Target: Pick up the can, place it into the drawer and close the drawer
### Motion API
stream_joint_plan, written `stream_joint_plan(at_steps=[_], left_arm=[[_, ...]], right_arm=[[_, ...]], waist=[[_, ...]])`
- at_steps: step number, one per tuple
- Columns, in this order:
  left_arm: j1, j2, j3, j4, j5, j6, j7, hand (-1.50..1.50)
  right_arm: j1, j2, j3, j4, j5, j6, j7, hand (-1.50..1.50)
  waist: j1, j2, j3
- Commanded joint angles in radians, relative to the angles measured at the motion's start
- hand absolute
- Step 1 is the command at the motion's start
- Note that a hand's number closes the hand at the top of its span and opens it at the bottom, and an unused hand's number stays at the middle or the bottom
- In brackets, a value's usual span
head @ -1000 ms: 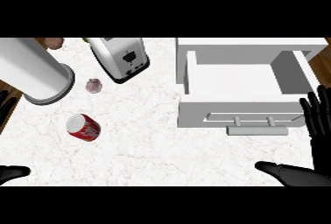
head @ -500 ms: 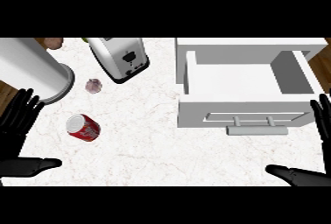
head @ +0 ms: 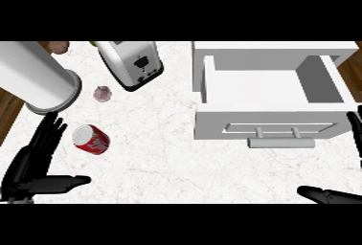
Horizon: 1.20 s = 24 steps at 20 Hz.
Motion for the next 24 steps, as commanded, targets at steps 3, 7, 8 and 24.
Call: stream_joint_plan(at_steps=[3,7,8,24], left_arm=[[-0.067,0.039,0.059,0.223,-0.023,-0.005,-0.141,-1.50],[-0.111,0.011,0.025,0.329,-0.077,0.038,-0.194,-1.50],[-0.094,0.015,0.044,0.365,-0.062,0.030,-0.225,-1.50],[-0.336,0.107,0.114,0.956,-0.068,0.035,-0.517,-1.50]], right_arm=[[0.024,0.003,-0.031,-0.023,-0.020,0.029,-0.014,-1.50],[0.030,-0.027,-0.091,-0.094,-0.080,0.043,0.064,-1.50],[0.010,-0.036,-0.090,-0.045,-0.071,0.060,0.046,-1.50],[0.052,-0.010,-0.127,-0.110,-0.081,0.097,0.078,-1.50]], waist=[[-0.002,0.000,0.000],[-0.005,0.000,0.000],[-0.002,0.000,0.000],[-0.009,0.002,-0.001]])
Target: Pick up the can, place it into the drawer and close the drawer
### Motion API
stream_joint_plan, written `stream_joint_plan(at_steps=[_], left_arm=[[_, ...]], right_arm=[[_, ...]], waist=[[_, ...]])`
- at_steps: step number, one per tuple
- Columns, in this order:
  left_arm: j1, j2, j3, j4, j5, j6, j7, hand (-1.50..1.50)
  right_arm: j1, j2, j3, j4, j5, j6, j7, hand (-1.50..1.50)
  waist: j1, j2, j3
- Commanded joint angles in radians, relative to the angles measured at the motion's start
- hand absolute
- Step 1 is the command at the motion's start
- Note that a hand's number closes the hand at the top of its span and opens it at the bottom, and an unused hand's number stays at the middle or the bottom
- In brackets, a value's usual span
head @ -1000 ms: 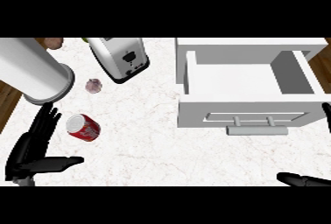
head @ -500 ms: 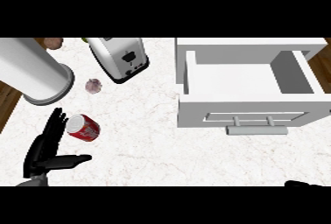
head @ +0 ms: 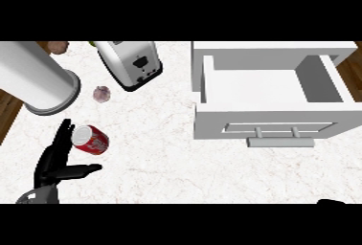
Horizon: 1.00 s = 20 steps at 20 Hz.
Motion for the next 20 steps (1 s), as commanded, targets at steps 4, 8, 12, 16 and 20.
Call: stream_joint_plan(at_steps=[4,8,12,16,20], left_arm=[[-0.152,0.060,0.039,0.336,-0.009,-0.013,-0.162,-1.50],[-0.206,0.047,0.014,0.425,-0.034,0.014,-0.220,-1.50],[-0.282,0.059,0.017,0.480,-0.034,0.028,-0.232,-1.50],[-0.323,0.069,-0.012,0.497,-0.048,-0.069,-0.201,-1.50],[-0.331,0.036,-0.023,0.510,-0.051,-0.071,-0.225,1.50]], right_arm=[[0.079,0.034,0.017,-0.132,0.005,0.013,0.045,-1.50],[-0.062,0.014,0.020,0.014,0.048,-0.019,0.052,-1.50],[-0.067,0.005,0.012,-0.017,0.034,-0.012,0.075,-1.50],[-0.090,-0.002,-0.013,-0.004,0.012,-0.013,0.068,-1.50],[-0.049,0.011,0.003,-0.096,0.024,-0.019,0.121,-1.50]], waist=[[-0.010,0.002,-0.001],[-0.003,0.003,-0.001],[-0.009,0.004,-0.001],[-0.010,0.005,-0.001],[-0.008,0.002,-0.001]])
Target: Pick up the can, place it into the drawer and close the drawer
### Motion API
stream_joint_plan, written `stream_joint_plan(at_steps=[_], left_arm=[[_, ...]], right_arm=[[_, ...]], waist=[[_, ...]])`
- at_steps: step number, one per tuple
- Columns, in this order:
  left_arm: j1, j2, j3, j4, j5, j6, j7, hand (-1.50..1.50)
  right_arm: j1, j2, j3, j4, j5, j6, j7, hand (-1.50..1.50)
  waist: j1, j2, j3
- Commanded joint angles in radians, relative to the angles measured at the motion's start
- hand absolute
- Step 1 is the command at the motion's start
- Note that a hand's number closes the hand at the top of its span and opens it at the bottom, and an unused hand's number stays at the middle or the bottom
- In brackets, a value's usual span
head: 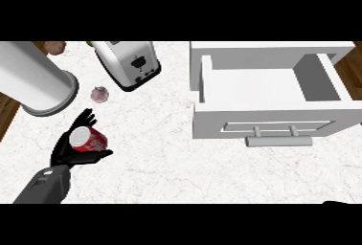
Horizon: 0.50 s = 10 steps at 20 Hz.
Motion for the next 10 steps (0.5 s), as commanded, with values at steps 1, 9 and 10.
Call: stream_joint_plan(at_steps=[1,9,10], left_arm=[[-0.083,-0.001,0.007,0.061,0.003,-0.037,0.014,1.50],[-0.079,0.000,-0.012,0.035,0.006,-0.123,-0.034,1.50],[-0.107,-0.069,-0.012,0.030,0.011,-0.043,0.003,1.50]], right_arm=[[-0.028,-0.001,-0.011,0.097,0.014,0.012,-0.068,-1.50],[0.034,0.021,-0.007,-0.029,0.011,0.018,-0.038,-1.50],[-0.001,0.003,-0.014,0.038,0.032,0.017,-0.051,-1.50]], waist=[[-0.006,0.005,-0.001],[0.000,-0.001,0.000],[0.003,-0.001,0.001]])
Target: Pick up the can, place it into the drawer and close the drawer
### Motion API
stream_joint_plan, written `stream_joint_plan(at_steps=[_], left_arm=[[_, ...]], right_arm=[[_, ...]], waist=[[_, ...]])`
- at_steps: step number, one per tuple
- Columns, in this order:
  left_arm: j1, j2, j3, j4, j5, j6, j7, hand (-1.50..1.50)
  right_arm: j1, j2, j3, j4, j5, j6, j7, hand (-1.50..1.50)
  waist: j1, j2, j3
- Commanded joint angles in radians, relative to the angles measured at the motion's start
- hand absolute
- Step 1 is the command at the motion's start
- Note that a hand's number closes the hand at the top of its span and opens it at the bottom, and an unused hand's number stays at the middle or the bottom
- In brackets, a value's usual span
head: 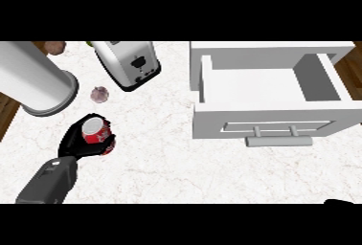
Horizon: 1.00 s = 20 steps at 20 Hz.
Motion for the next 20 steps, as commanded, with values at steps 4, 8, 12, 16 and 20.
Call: stream_joint_plan(at_steps=[4,8,12,16,20], left_arm=[[-0.103,-0.178,0.033,-0.020,0.041,0.269,0.054,1.50],[-0.118,-0.192,0.046,-0.025,0.059,0.290,0.002,1.50],[-0.141,-0.238,0.027,-0.080,0.071,0.304,0.038,1.50],[-0.222,-0.232,0.007,-0.149,0.081,0.317,0.191,1.50],[-0.190,-0.271,-0.103,-0.330,0.090,0.346,0.281,1.50]], right_arm=[[-0.009,-0.006,-0.009,-0.006,0.004,-0.001,0.009,-1.50],[-0.030,-0.021,-0.046,0.047,-0.012,0.007,-0.021,-1.50],[0.041,0.027,0.003,-0.039,0.030,0.005,-0.022,-1.50],[0.008,-0.014,-0.039,-0.039,-0.009,0.011,0.020,-1.50],[-0.055,-0.015,-0.007,0.007,0.068,-0.027,0.032,-1.50]], waist=[[0.000,-0.002,0.001],[-0.003,0.001,0.000],[0.003,-0.003,0.001],[0.005,-0.005,0.001],[0.030,-0.013,0.002]])
